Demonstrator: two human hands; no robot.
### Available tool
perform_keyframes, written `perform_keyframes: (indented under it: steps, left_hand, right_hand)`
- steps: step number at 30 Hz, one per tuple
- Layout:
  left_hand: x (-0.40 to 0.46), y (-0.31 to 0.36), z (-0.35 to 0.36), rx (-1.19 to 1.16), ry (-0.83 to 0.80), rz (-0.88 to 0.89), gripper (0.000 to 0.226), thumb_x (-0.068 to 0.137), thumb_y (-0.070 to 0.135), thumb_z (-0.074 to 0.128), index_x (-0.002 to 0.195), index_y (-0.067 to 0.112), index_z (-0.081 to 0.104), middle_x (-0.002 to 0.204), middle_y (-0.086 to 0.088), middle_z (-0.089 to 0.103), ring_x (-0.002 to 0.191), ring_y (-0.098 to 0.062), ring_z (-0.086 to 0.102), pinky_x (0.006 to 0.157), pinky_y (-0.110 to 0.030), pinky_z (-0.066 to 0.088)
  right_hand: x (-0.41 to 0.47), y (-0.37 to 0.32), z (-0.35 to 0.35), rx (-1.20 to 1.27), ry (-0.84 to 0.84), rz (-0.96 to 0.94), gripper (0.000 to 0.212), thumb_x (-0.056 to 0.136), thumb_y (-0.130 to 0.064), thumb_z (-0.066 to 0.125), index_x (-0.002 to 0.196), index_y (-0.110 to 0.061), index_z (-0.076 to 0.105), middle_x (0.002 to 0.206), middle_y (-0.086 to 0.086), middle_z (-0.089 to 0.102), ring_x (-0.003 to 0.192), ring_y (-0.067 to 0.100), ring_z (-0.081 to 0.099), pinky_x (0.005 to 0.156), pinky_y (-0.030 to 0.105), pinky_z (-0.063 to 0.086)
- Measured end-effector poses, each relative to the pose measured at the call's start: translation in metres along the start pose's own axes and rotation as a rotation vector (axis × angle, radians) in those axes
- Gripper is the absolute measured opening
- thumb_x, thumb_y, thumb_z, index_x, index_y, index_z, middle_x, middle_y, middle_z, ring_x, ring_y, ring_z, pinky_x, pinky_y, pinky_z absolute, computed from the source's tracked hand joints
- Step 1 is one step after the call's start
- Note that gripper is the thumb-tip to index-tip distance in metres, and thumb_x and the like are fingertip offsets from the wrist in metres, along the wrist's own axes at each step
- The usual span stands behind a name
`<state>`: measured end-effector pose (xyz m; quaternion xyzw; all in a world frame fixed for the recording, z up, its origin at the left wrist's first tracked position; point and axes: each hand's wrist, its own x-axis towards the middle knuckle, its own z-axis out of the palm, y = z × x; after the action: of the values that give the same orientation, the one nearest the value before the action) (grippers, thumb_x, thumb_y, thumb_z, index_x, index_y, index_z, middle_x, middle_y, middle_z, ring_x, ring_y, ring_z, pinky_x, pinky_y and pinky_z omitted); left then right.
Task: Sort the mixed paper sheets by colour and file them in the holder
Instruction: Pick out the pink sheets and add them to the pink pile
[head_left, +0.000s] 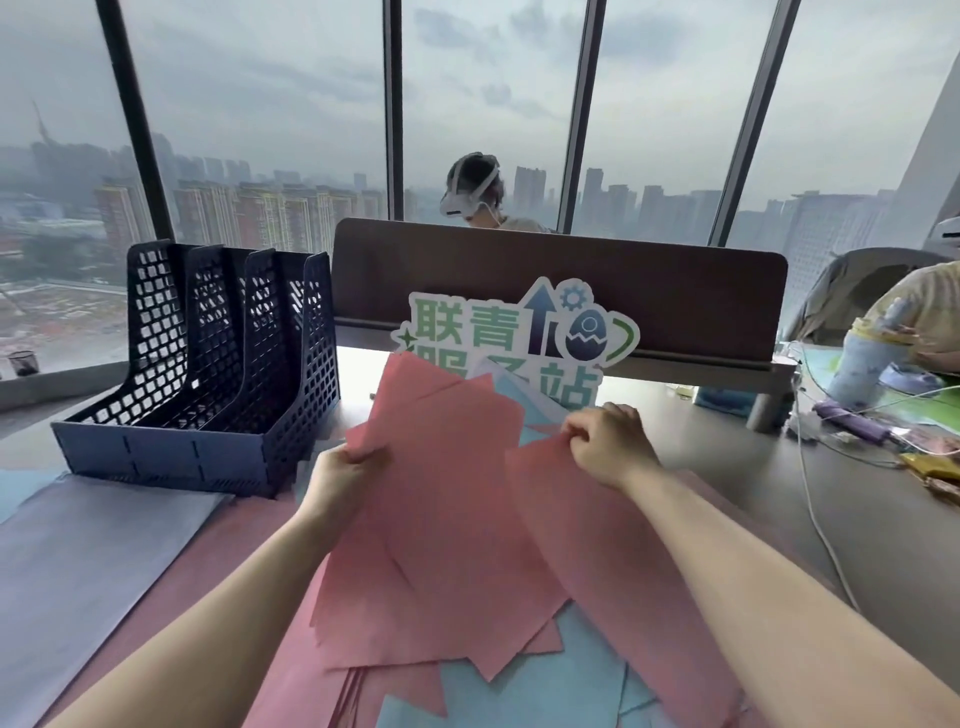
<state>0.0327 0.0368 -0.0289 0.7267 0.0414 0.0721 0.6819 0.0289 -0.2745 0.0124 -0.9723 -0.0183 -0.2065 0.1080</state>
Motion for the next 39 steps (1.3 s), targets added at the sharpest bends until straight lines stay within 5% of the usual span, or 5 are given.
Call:
perform_keyframes:
  steps: [12, 20, 25, 29, 39]
  left_hand:
    - [-0.020, 0.003, 0.039, -0.152, -0.273, 0.015, 0.018, 0.085, -0.006, 0.066, 0.096, 0.008, 0.070, 0.083, -0.002, 0.076, 0.073, -0.016, 0.070, 0.066, -0.028, 0.059]
    - [-0.012, 0.026, 0.021, -0.274, -0.011, 0.107, 0.016, 0.087, 0.002, 0.067, 0.080, 0.016, 0.072, 0.067, 0.004, 0.070, 0.057, -0.010, 0.061, 0.055, -0.023, 0.054]
    - [-0.012, 0.063, 0.019, -0.532, 0.038, 0.250, 0.003, 0.090, 0.018, 0.068, 0.091, 0.016, 0.071, 0.077, 0.003, 0.072, 0.070, -0.013, 0.064, 0.068, -0.030, 0.054]
    - [-0.022, 0.078, 0.025, -0.412, 0.033, 0.414, 0.023, 0.090, 0.036, 0.068, 0.101, 0.016, 0.068, 0.081, 0.000, 0.064, 0.073, -0.015, 0.056, 0.068, -0.028, 0.048]
    - [-0.038, 0.032, 0.036, -0.303, -0.005, 0.223, 0.031, 0.084, 0.026, 0.076, 0.113, 0.024, 0.064, 0.101, 0.002, 0.075, 0.094, -0.011, 0.071, 0.081, -0.026, 0.055]
  right_hand:
    - [0.018, -0.071, 0.034, 0.165, 0.241, -0.055, 0.035, 0.088, -0.005, 0.056, 0.111, -0.026, 0.073, 0.110, 0.002, 0.074, 0.102, 0.028, 0.066, 0.088, 0.035, 0.049]
    - [0.005, -0.027, 0.026, 0.845, 0.095, 0.345, 0.079, 0.076, -0.063, 0.070, 0.141, -0.028, 0.045, 0.141, -0.002, 0.052, 0.131, 0.019, 0.048, 0.102, 0.035, 0.045]
    - [-0.005, -0.037, 0.005, 1.100, -0.020, 0.294, 0.013, 0.093, -0.029, 0.065, 0.092, -0.022, 0.076, 0.099, -0.003, 0.075, 0.097, 0.019, 0.068, 0.098, 0.040, 0.052]
    - [-0.011, -0.063, -0.013, 1.328, 0.254, 0.341, 0.019, 0.098, -0.023, 0.056, 0.088, -0.016, 0.070, 0.077, 0.003, 0.064, 0.071, 0.020, 0.055, 0.067, 0.034, 0.048]
    - [-0.042, -0.065, 0.008, 1.310, 0.249, 0.326, 0.042, 0.086, -0.014, 0.072, 0.126, -0.014, 0.057, 0.108, -0.003, 0.073, 0.099, 0.008, 0.068, 0.092, 0.029, 0.050]
